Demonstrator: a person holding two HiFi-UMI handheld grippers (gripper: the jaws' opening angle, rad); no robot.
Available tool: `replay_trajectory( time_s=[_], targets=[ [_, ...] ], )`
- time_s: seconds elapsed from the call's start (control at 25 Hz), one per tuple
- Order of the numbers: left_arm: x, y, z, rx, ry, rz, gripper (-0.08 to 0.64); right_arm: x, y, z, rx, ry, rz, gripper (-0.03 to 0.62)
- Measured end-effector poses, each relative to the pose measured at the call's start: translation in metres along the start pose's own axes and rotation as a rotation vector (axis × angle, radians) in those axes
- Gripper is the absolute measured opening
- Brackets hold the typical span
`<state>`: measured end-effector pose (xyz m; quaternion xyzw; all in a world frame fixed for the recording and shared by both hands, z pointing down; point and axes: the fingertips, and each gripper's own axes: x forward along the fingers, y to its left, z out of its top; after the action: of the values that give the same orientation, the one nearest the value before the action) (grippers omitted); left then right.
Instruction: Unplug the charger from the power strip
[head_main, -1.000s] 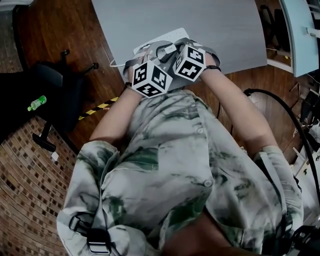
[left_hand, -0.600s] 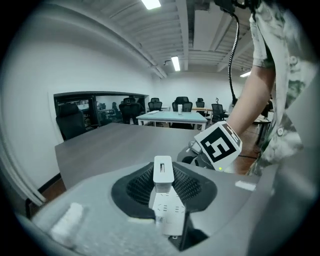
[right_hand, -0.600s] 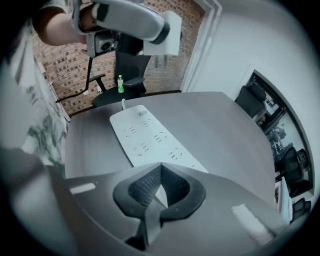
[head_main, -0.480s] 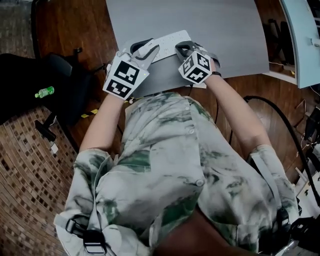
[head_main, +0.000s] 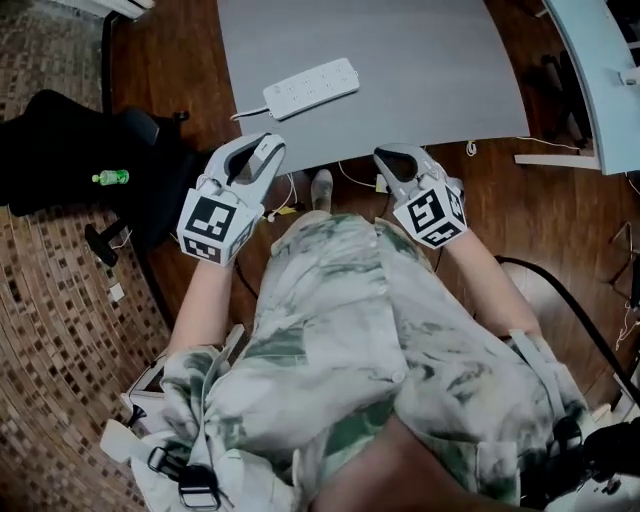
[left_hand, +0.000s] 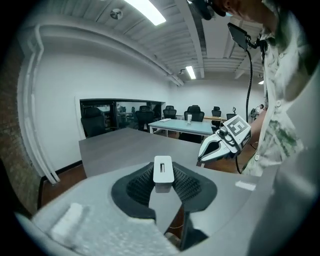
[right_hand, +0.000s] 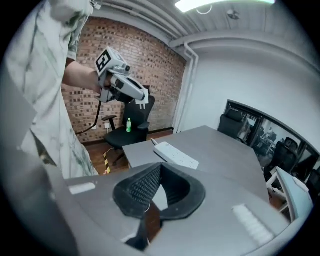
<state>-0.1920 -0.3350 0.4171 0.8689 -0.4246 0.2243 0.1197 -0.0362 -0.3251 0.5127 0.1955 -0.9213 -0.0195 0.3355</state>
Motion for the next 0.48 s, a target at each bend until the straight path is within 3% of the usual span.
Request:
replay_trajectory(
  time_s=[0.24,0.48],
  targets=[
    [-0.071,-0.083,0.008,0.0,-0.028,0.094,0.104,-0.094,0.053,-0.02,0.009,-0.099,0.008,0.003],
    [-0.122,-0.156,-0.012,-0.015,0.022,0.075,0.104,-0.147,0.105,-0.029,0.076,-0.162,0.043,0.003]
  ],
)
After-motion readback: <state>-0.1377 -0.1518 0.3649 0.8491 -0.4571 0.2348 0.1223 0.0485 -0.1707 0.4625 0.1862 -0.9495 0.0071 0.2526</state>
